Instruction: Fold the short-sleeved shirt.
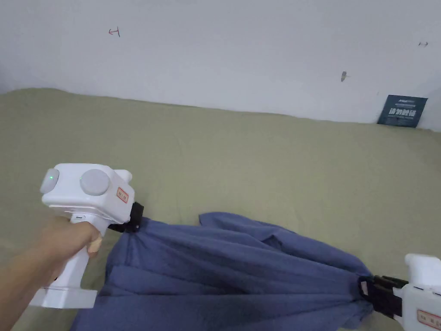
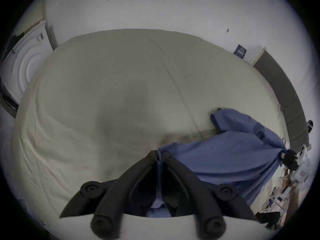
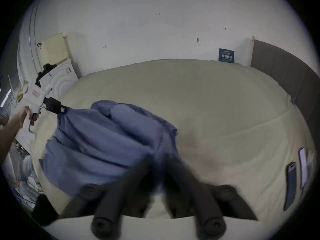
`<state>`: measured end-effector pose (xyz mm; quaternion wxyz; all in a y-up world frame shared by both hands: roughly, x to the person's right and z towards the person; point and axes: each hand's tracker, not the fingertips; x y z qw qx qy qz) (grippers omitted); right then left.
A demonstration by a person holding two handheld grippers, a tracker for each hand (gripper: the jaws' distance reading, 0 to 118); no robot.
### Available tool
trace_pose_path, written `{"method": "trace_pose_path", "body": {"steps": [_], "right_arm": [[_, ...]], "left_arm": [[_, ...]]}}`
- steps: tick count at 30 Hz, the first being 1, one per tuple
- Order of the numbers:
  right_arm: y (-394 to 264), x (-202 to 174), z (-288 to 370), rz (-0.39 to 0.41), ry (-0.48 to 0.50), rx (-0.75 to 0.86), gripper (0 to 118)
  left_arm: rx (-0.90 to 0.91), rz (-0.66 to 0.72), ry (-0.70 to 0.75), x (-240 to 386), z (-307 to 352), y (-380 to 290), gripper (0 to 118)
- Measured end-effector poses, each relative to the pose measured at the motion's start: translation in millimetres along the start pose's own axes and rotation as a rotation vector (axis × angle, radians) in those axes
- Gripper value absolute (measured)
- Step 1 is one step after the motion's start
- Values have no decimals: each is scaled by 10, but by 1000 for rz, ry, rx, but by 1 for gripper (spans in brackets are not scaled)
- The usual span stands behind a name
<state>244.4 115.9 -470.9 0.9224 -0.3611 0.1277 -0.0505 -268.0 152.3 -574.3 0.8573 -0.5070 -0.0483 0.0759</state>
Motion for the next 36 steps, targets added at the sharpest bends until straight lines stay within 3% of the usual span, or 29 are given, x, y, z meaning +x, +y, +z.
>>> {"method": "trace_pose_path", "body": {"steps": [5,17,32,36], "right_arm": [[151,-105,144,-39,18,44,4],[994,-535,606,34,52,210,4],[2518,-838,755,130,-42,385,4],[2948,-875,714,114,-71,432,4]], "left_arm": [[93,4,-10,-76,272,62,4],[400,-19,-20,-94,1542,452,4],[596,-43,30,13,2512,1135,4],[622,-25,25,51,2619,1429,4]]}}
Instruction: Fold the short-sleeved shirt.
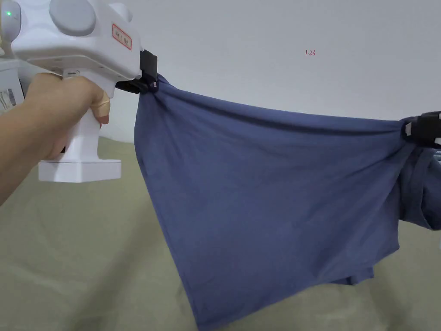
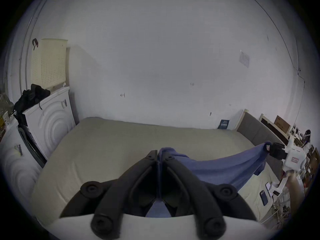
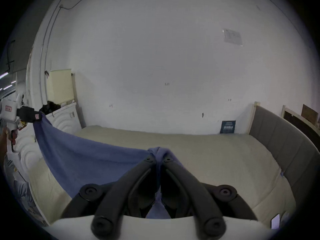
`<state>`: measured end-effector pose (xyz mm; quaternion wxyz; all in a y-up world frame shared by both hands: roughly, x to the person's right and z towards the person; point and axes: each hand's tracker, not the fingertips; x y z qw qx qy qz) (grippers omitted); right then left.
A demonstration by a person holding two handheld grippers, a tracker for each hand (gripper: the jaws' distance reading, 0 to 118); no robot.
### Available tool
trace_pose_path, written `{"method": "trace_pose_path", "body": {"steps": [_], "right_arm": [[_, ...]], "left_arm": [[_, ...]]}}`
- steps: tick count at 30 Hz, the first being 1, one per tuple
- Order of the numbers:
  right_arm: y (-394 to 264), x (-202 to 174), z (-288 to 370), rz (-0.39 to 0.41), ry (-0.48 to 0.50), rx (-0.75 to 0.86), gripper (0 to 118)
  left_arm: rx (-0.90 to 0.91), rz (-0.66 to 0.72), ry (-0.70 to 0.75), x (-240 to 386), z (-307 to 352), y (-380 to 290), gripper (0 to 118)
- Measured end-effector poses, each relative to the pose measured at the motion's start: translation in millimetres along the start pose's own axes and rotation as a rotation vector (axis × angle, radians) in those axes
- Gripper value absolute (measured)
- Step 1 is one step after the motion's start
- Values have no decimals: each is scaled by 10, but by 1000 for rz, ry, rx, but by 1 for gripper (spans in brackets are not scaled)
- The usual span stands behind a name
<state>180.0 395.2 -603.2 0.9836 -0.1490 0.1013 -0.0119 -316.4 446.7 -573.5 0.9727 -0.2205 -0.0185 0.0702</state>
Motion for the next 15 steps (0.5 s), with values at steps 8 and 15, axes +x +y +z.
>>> {"method": "trace_pose_path", "body": {"steps": [8,15], "right_arm": [[433,-61,-420,5,-75,29,4],[293,-126,-586,-18,-74,29,4]], "left_arm": [[41,-13,55,127,-218,307,4],[34,-25,123,115,-427,112,4]]}}
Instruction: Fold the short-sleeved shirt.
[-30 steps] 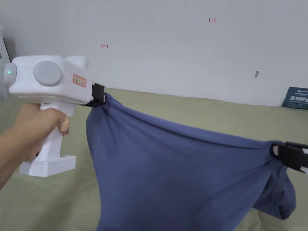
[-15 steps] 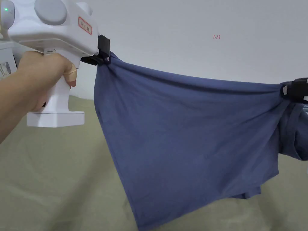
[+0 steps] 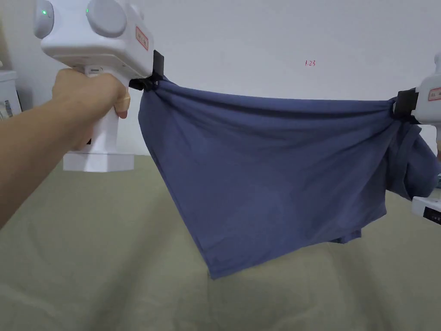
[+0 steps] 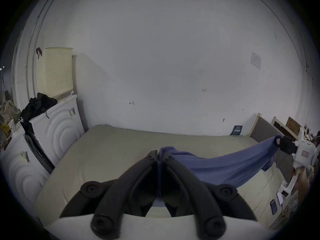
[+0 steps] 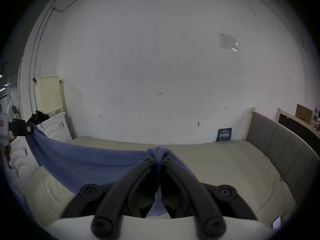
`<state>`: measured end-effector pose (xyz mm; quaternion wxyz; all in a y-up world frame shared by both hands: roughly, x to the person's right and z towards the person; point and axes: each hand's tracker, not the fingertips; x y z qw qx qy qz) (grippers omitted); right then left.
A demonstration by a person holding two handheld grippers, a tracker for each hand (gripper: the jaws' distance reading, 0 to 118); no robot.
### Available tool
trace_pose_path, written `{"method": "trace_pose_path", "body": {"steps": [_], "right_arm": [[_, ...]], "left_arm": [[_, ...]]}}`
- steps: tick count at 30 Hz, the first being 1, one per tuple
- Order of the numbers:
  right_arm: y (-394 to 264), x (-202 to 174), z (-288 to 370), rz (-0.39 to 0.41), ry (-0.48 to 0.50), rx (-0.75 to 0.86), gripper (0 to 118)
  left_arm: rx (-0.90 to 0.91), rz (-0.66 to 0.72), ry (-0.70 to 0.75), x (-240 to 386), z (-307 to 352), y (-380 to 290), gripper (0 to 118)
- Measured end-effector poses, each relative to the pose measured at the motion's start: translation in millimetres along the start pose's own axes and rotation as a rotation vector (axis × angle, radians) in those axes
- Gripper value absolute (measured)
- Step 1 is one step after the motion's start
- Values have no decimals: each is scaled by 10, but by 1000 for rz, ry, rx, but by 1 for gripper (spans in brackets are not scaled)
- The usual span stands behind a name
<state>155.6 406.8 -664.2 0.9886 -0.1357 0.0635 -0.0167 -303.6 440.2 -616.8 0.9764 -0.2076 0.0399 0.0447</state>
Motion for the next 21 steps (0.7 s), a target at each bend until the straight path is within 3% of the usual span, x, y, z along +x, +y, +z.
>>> {"method": "trace_pose_path", "body": {"steps": [9,21], "right_arm": [[-917,148,222,-16,27,-131,4],[-2122,317,1290,-7,36,-296,4]], "left_arm": [[-118,50,-33,-91,0,-1132,4],[-267,138,-64,-172,875,-2572,4]]}}
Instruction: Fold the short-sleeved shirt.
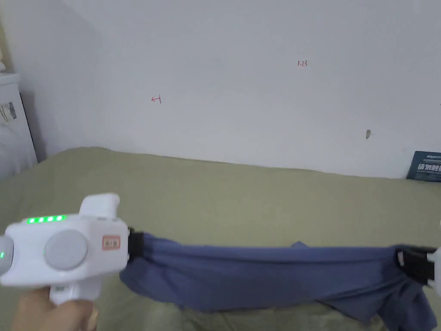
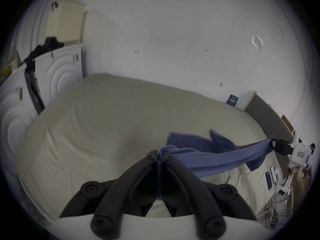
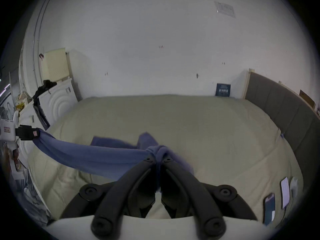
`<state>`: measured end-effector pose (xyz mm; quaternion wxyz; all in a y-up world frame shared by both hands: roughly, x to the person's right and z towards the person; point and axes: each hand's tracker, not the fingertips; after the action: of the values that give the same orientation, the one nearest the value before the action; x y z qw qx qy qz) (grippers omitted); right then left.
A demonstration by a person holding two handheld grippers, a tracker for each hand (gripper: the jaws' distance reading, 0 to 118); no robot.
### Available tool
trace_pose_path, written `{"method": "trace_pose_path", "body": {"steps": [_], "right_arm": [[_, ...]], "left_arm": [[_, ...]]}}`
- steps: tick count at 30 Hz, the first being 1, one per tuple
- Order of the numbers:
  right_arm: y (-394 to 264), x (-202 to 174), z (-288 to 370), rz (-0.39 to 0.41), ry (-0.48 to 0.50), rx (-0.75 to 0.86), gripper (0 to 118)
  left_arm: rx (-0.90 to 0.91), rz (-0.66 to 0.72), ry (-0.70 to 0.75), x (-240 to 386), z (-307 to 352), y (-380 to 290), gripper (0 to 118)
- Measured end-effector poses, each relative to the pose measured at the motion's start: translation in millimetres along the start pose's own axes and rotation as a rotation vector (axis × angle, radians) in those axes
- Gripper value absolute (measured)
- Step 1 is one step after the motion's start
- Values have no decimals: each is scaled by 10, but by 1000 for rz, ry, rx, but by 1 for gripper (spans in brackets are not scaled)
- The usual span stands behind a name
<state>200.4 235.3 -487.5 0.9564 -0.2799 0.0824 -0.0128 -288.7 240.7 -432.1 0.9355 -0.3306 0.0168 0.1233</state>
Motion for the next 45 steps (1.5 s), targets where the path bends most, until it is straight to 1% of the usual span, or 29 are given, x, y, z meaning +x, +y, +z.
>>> {"method": "trace_pose_path", "body": {"steps": [1,5,8,10,13,18,19,20,21,22,23,25,26,27,30,31,32,33,35,36,37,39,43,45], "right_arm": [[-137,-6,58,0,1,-18,4],[-662,36,256,-51,19,-104,4],[-1013,2,436,-61,27,-148,4],[-1202,-19,503,-56,31,-188,4],[-1462,-37,552,-74,39,-235,4],[-1744,-63,535,-87,12,-292,4],[-1775,-59,525,-102,6,-302,7],[-1802,-55,539,-115,12,-306,13],[-1798,-52,548,-125,9,-321,24],[-1776,-47,573,-129,-5,-336,41],[-1738,-31,615,-130,-6,-339,55],[-1624,-11,727,-126,2,-341,88],[-1557,-6,788,-120,3,-313,94],[-1484,1,844,-111,-3,-265,96],[-1263,6,1008,-101,-58,-181,95],[-1198,10,1052,-101,-75,-161,95],[-1154,16,1096,-107,-83,-142,92],[-1118,32,1132,-112,-89,-123,79],[-1059,69,1159,-110,-91,-121,13],[-1050,80,1151,-96,-125,-116,0],[-1028,91,1163,-105,-131,-114,0],[-1003,116,1168,-100,-112,-124,0],[-1040,101,1120,-109,-102,-140,0],[-1072,52,1105,-99,-105,-146,0]], "left_arm": [[-22,4,5,-25,45,-148,4],[-86,24,23,-163,195,-658,4],[-152,85,26,-372,237,-969,4],[-170,94,37,-436,295,-1149,4],[-207,78,70,-461,384,-1403,4],[-282,149,80,-581,368,-1732,5],[-294,173,79,-629,313,-1793,9],[-314,183,83,-637,297,-1820,23],[-345,171,122,-620,295,-1818,46],[-353,152,183,-611,309,-1800,74],[-331,131,190,-611,337,-1793,83],[-229,103,143,-634,488,-1651,83],[-186,83,145,-622,555,-1557,83],[-152,51,150,-608,613,-1502,83],[-44,-58,190,-535,745,-1248,82],[-19,-86,196,-510,770,-1209,81],[4,-101,193,-494,799,-1170,77],[27,-111,185,-484,822,-1146,66],[29,-122,184,-418,849,-1136,10],[30,-129,183,-423,840,-1144,0],[30,-130,168,-448,827,-1145,0],[-5,-120,95,-408,839,-1175,0],[-21,-144,112,-370,828,-1211,0],[-64,-152,90,-396,790,-1202,0]]}}
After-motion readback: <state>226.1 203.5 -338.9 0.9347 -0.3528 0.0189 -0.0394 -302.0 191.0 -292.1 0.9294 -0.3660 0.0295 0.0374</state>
